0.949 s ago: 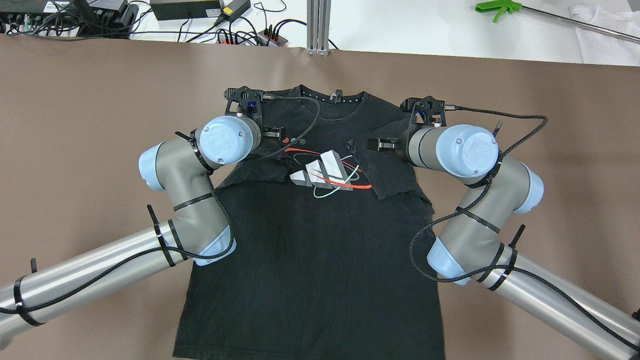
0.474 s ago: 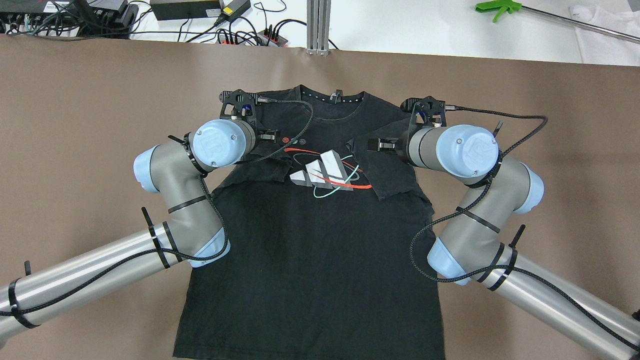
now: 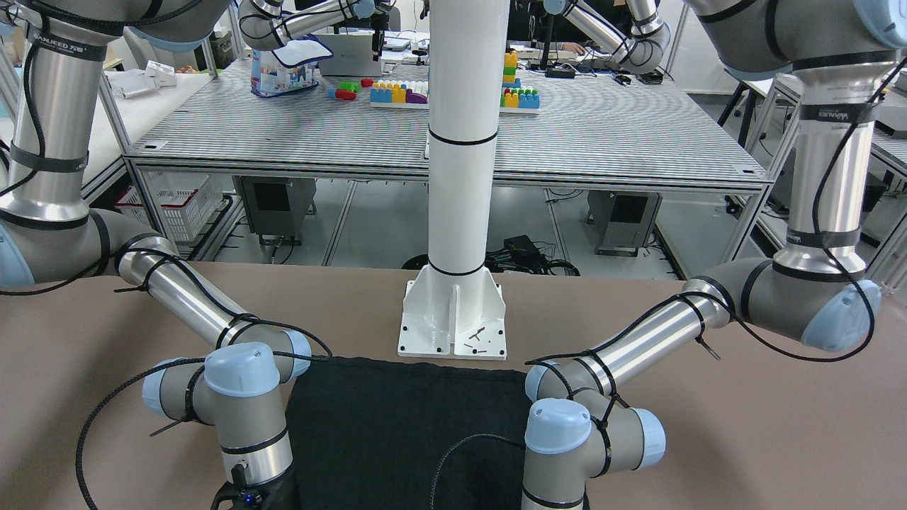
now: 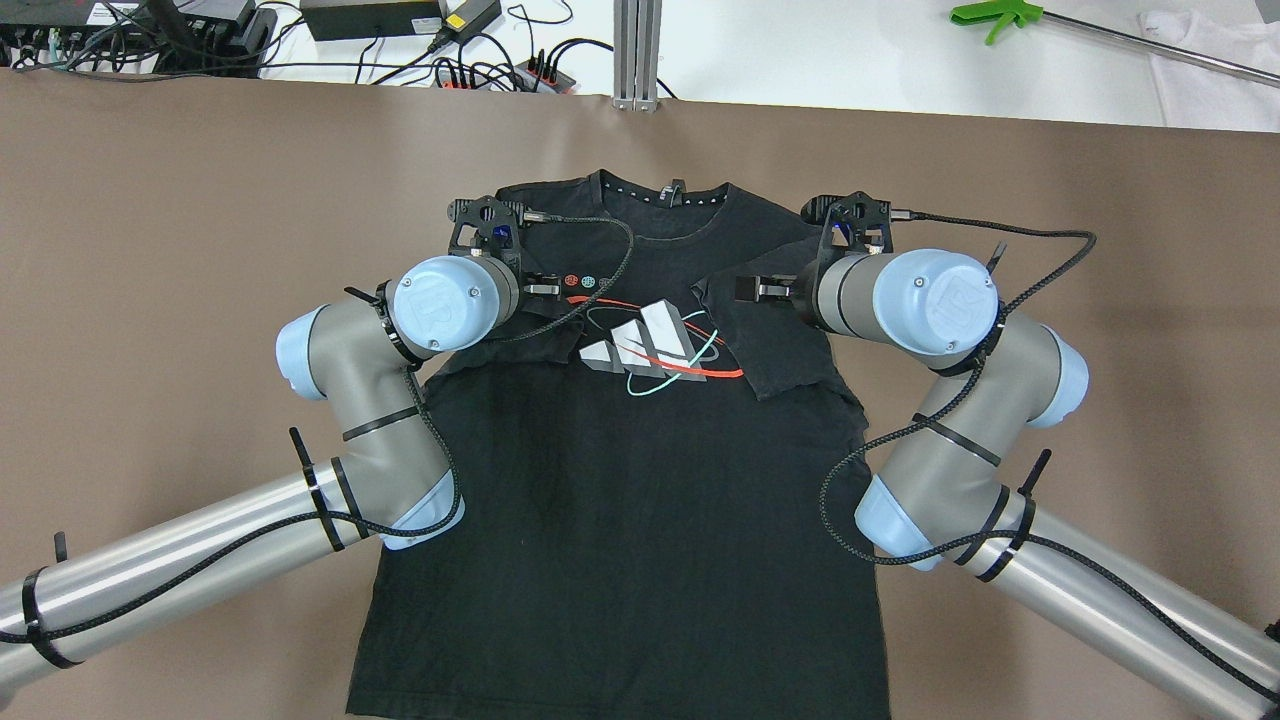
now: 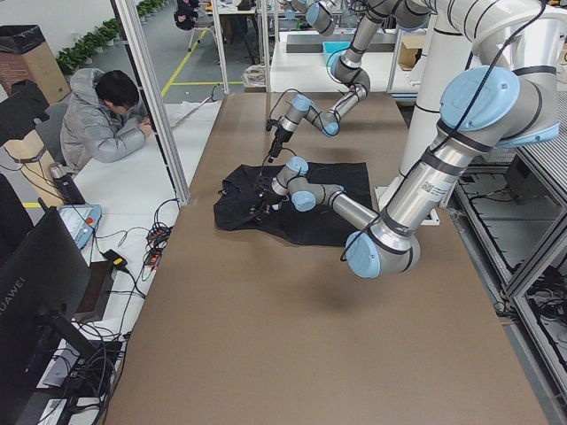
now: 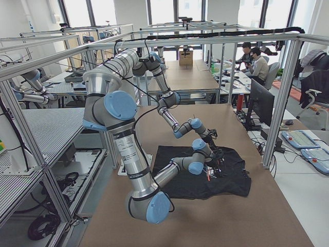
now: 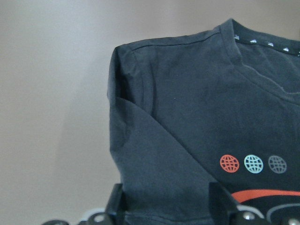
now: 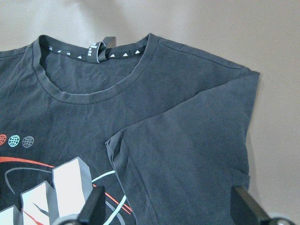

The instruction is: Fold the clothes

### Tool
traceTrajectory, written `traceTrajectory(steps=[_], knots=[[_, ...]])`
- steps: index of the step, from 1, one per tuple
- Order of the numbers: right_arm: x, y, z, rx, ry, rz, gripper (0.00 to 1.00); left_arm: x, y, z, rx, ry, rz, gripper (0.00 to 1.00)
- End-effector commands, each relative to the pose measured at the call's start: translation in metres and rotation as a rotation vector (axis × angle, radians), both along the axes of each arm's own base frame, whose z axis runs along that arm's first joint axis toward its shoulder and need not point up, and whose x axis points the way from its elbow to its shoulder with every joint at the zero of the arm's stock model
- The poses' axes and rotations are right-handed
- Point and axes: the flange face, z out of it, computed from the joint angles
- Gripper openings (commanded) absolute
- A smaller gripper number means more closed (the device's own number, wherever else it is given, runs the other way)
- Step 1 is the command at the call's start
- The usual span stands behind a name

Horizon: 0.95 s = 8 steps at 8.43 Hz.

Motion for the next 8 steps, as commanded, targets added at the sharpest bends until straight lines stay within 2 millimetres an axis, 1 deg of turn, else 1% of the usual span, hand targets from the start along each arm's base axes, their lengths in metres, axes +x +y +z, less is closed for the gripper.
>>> traceTrajectory(steps=[1,4,5,6,7,8], knots=[[0.001,0.000,0.000,0.001,0.000,0.002,0.94,0.001,0.001,-0.006,0.005,0.008,0.001,0.64],[0.000,0.002,0.001,0.001,-0.001,-0.001,0.94,0.003,0.001,-0.018,0.013,0.020,0.003,0.65],[0.001,0.002,0.005,-0.002,0.004,-0.002,0.94,0.004,0.000,-0.024,0.017,0.025,0.003,0.65],[0.001,0.002,0.006,-0.001,0.007,-0.003,0.94,0.003,-0.005,-0.027,0.017,0.025,-0.003,0.66],[0.001,0.003,0.011,-0.001,0.016,-0.006,0.94,0.008,-0.016,-0.034,0.014,0.015,-0.009,0.66],[0.002,0.003,0.015,-0.005,0.020,-0.006,0.94,0.015,-0.025,-0.029,0.004,-0.005,-0.011,0.66]])
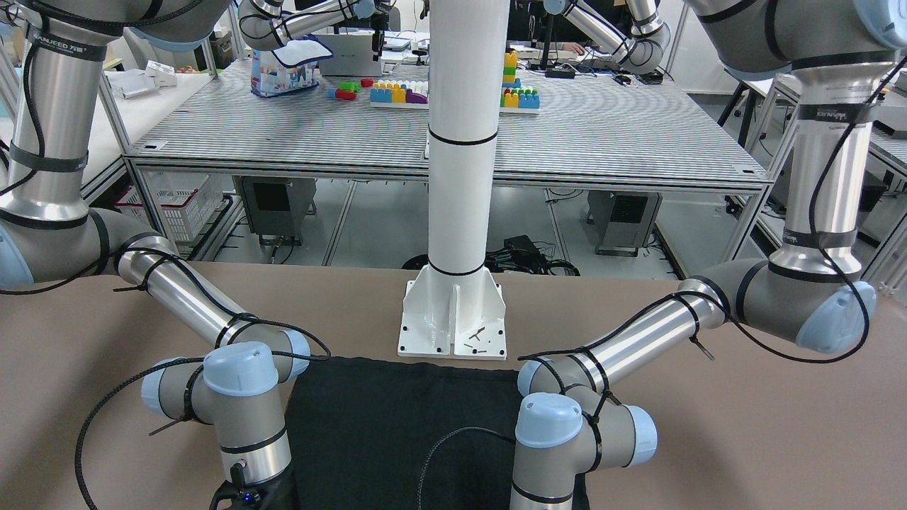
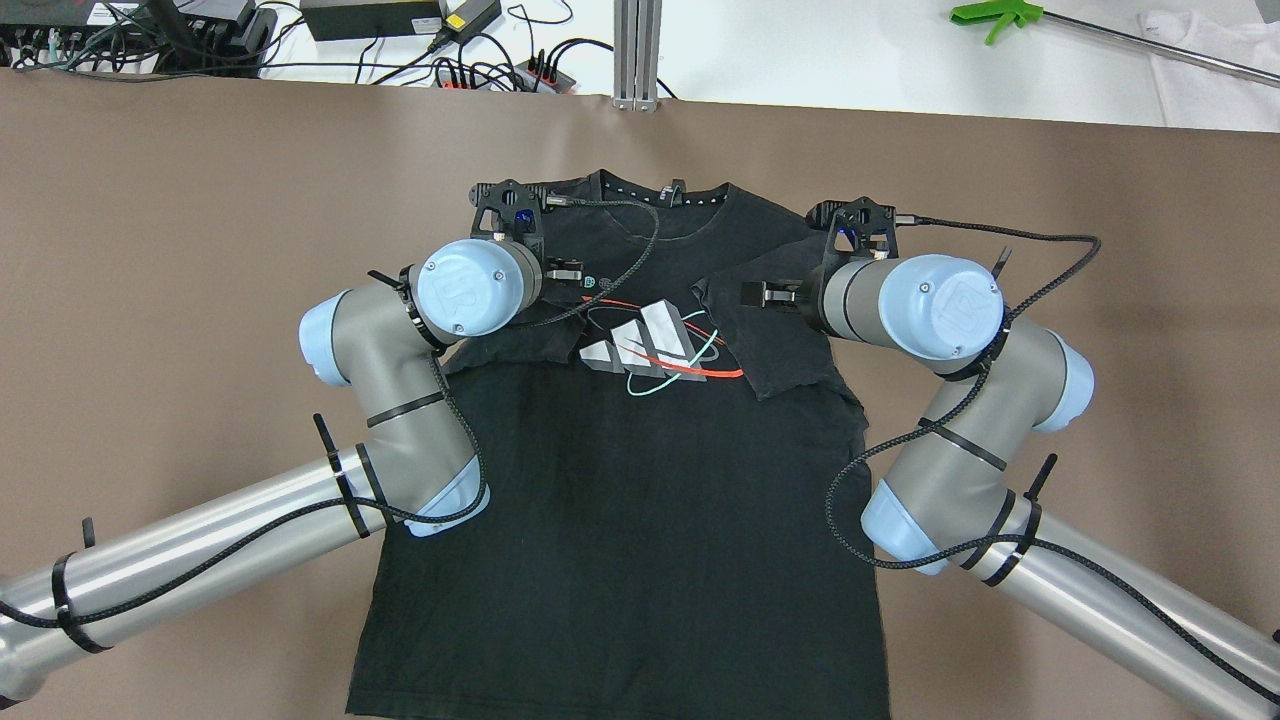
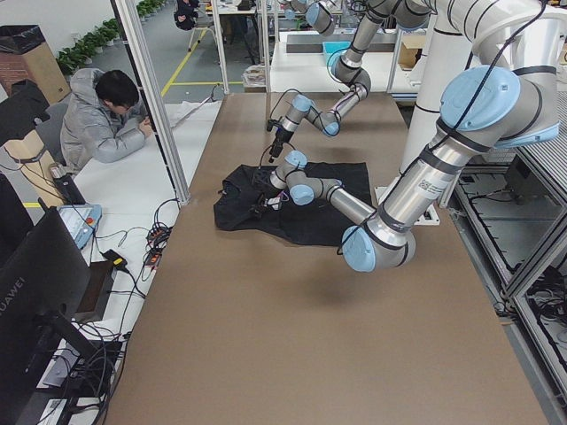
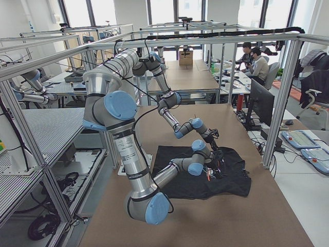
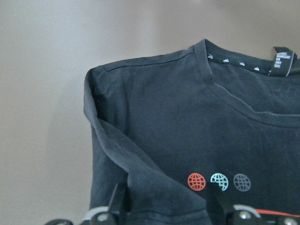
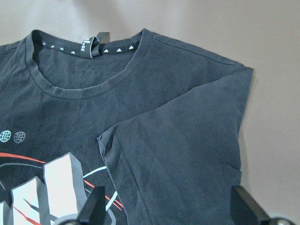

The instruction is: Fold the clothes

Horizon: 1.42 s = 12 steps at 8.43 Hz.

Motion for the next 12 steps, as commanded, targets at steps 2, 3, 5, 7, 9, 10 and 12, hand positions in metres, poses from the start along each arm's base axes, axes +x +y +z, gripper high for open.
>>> traceTrajectory(steps=[2,3,5,7,9,10,12], knots=[[0.001,0.001,0.007,-0.003,0.011,-0.003,0.94,0.009,-0.016,0.001,-0.011,-0.024,-0.008,0.66],[0.001,0.001,0.008,-0.004,0.012,-0.003,0.94,0.007,-0.017,0.001,-0.010,-0.023,-0.009,0.62],[0.001,0.001,0.008,-0.006,0.012,-0.002,0.94,0.004,-0.020,-0.001,-0.010,-0.018,-0.017,0.00],[0.001,0.001,0.007,-0.005,0.009,-0.001,0.94,0.001,-0.021,-0.004,-0.007,-0.015,-0.015,0.00],[0.001,0.001,0.007,-0.005,0.009,-0.001,0.94,0.001,-0.024,-0.017,-0.008,-0.009,-0.022,0.00],[0.001,0.001,0.007,-0.005,0.009,-0.001,0.94,0.002,-0.025,-0.019,-0.008,-0.009,-0.022,0.00],[0.002,0.001,0.007,-0.005,0.007,-0.001,0.94,-0.001,-0.028,-0.023,-0.005,-0.005,-0.027,0.00]])
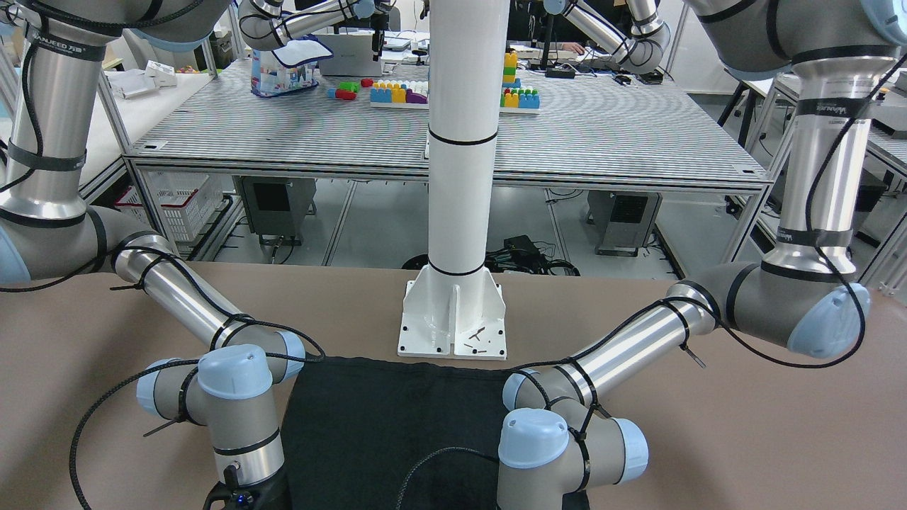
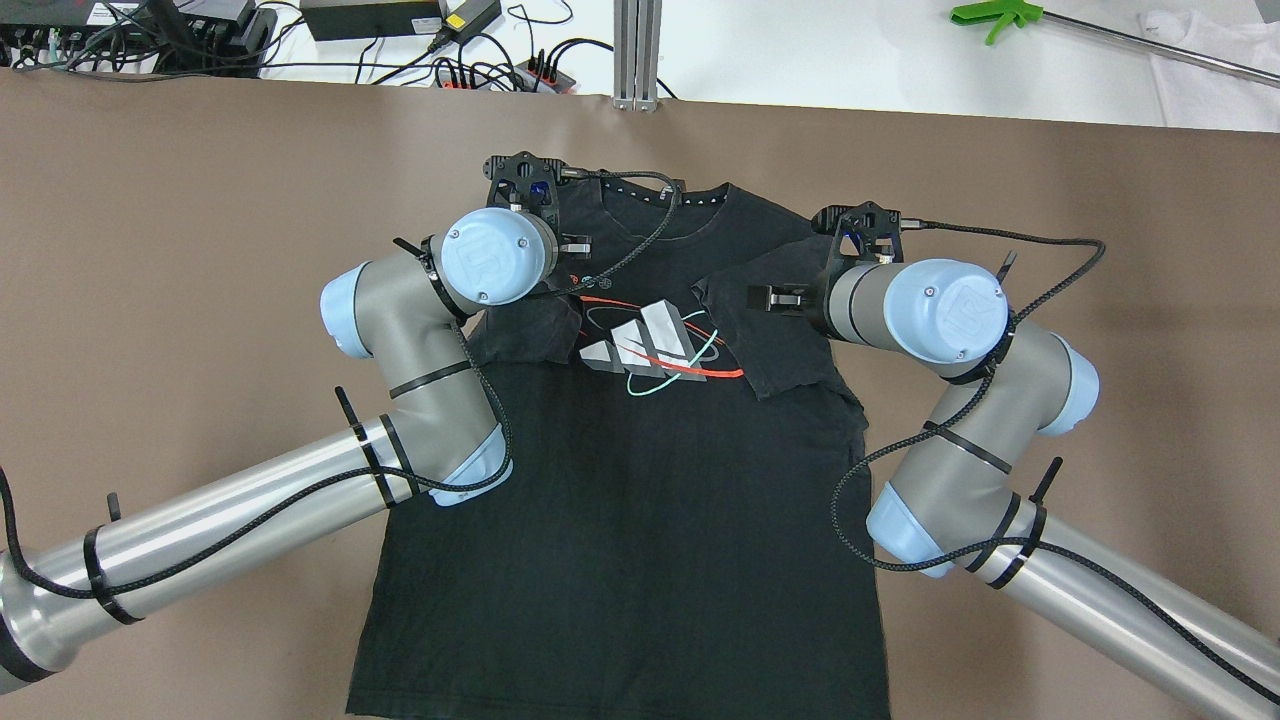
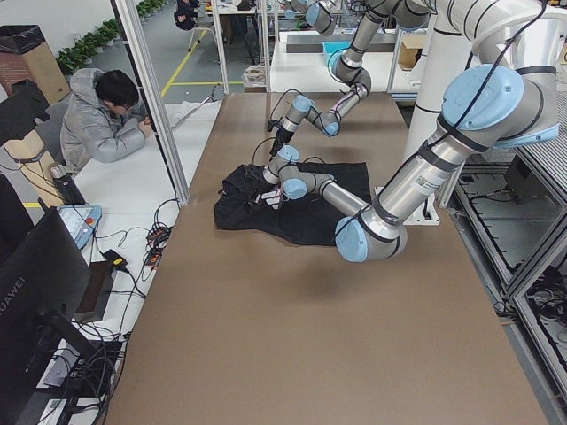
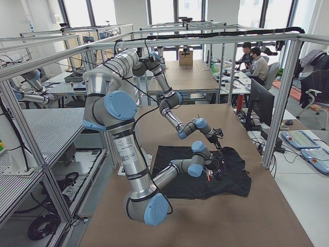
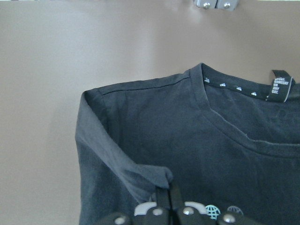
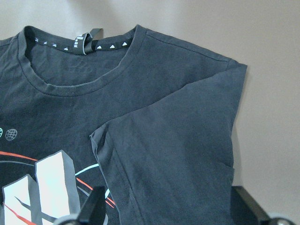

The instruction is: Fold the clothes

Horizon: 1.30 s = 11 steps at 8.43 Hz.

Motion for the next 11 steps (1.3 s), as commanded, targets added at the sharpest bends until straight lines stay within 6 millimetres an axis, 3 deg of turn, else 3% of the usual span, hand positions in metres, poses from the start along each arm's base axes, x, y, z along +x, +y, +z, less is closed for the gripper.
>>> traceTrajectory(steps=[1,4,9,10,11], knots=[[0.001,0.000,-0.001,0.000,-0.004,0.001,0.94,0.000,-0.005,-0.008,0.002,0.003,-0.005,0.00],[0.004,0.005,0.004,0.000,0.000,-0.002,0.94,0.001,-0.020,-0.033,0.003,0.018,-0.022,0.00],[0.006,0.005,0.011,-0.005,0.010,-0.002,0.94,0.012,-0.033,-0.034,-0.011,-0.004,-0.027,0.00],[0.006,0.005,0.011,-0.004,0.010,-0.002,0.94,0.012,-0.033,-0.033,-0.009,-0.008,-0.033,0.19],[0.006,0.005,0.011,-0.005,0.012,-0.002,0.94,0.017,-0.033,-0.026,-0.010,-0.019,-0.031,0.99]])
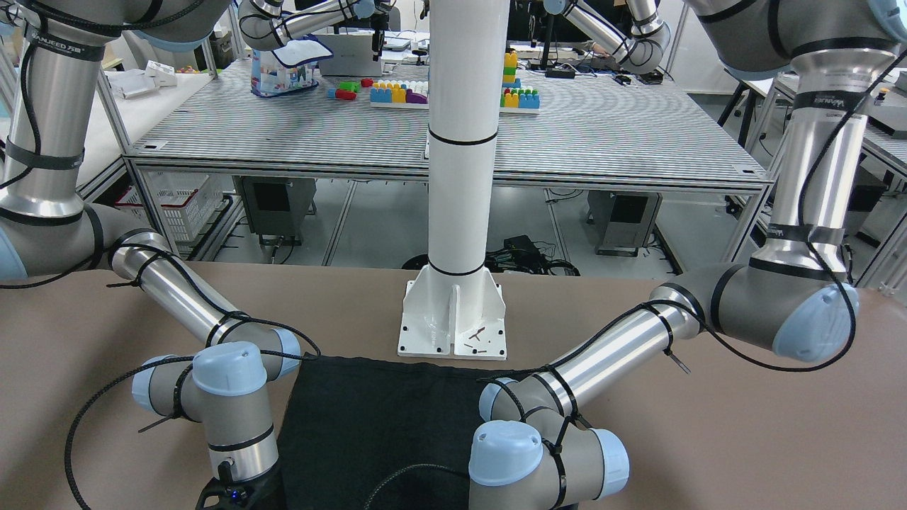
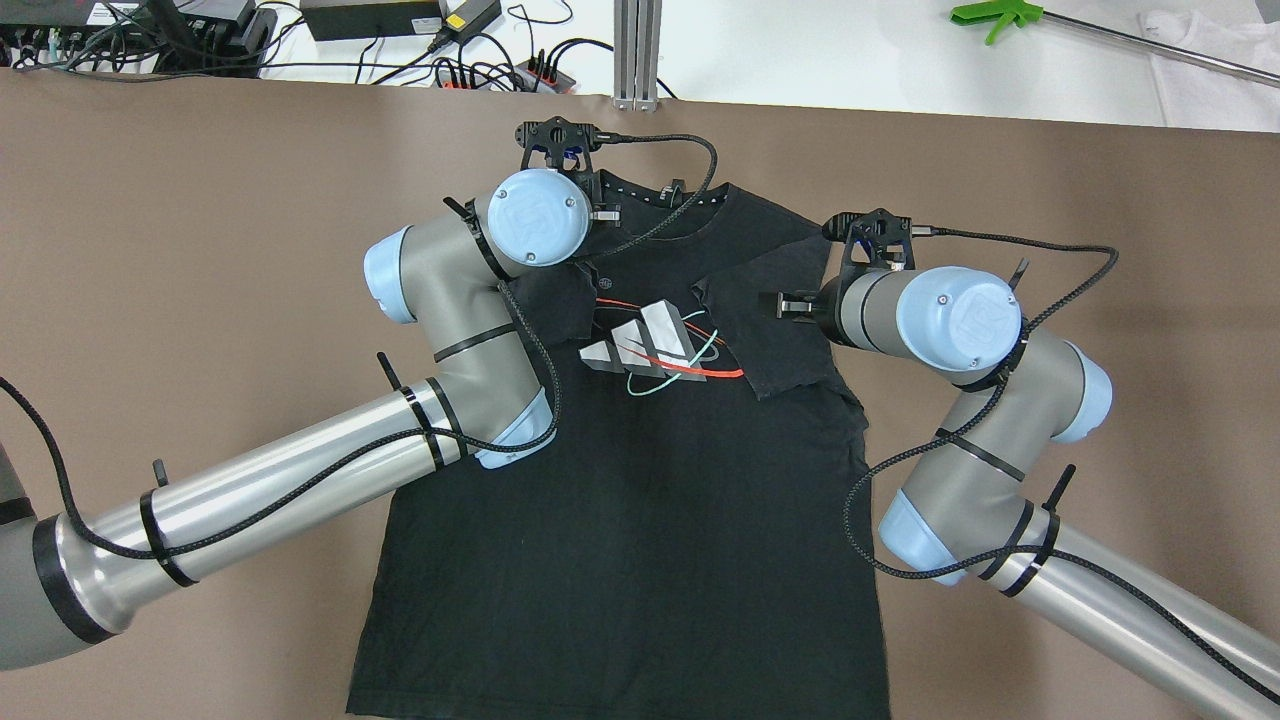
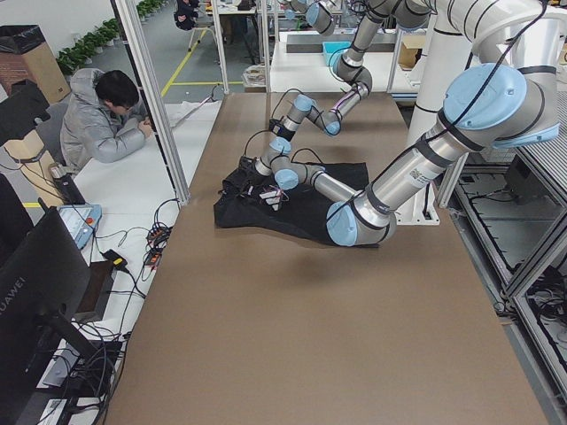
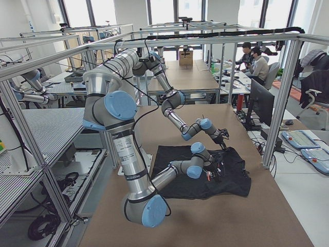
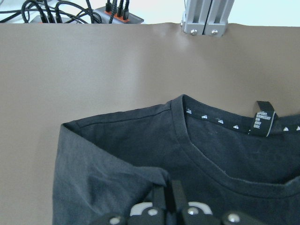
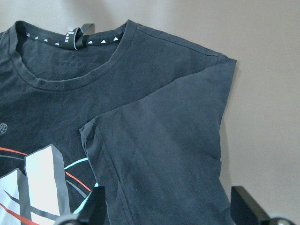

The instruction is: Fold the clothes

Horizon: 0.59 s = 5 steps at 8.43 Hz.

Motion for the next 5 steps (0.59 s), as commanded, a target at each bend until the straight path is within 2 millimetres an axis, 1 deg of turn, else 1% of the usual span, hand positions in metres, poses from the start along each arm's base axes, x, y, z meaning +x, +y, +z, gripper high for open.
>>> traceTrajectory(steps=[1,2,4,5], knots=[[0.000,0.000,0.001,-0.001,0.002,0.000,0.94,0.005,-0.001,0.008,0.000,-0.015,-0.006,1.00],[0.000,0.000,0.001,-0.001,0.002,0.000,0.94,0.005,-0.001,0.007,0.002,-0.012,-0.006,1.00],[-0.001,0.000,0.002,-0.003,0.005,-0.002,0.94,-0.005,-0.007,0.003,0.019,0.002,-0.010,1.00],[0.000,0.000,0.002,-0.002,0.005,-0.001,0.94,-0.012,-0.010,0.004,0.027,0.018,-0.006,1.00]])
